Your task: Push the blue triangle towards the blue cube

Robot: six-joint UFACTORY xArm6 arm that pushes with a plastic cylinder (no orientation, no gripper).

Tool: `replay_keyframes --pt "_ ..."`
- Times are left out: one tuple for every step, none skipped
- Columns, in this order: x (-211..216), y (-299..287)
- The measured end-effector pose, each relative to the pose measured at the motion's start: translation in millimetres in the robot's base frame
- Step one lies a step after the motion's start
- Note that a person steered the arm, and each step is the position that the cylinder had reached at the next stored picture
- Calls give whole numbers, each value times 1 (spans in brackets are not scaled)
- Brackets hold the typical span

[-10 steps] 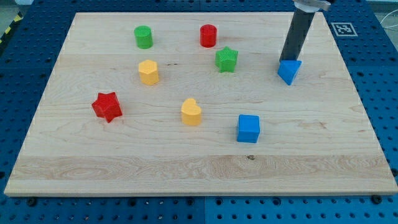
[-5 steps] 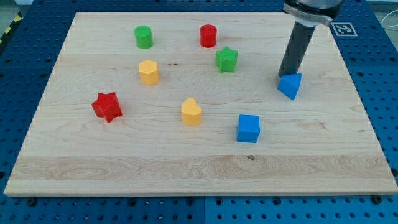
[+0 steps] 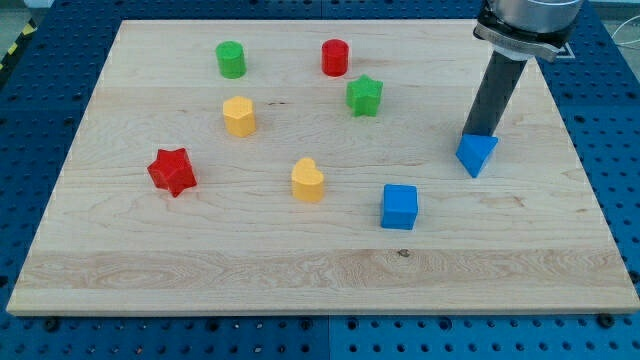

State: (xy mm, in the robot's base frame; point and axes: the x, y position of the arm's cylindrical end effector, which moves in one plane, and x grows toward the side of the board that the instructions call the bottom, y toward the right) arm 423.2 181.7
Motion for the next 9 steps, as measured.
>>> replay_keyframes --pt "9 0" --pt "20 0" --pt "23 0" --pt "35 3" --pt "36 3" --pt "37 3" --pt "48 2" --pt "58 2" --pt "68 5"
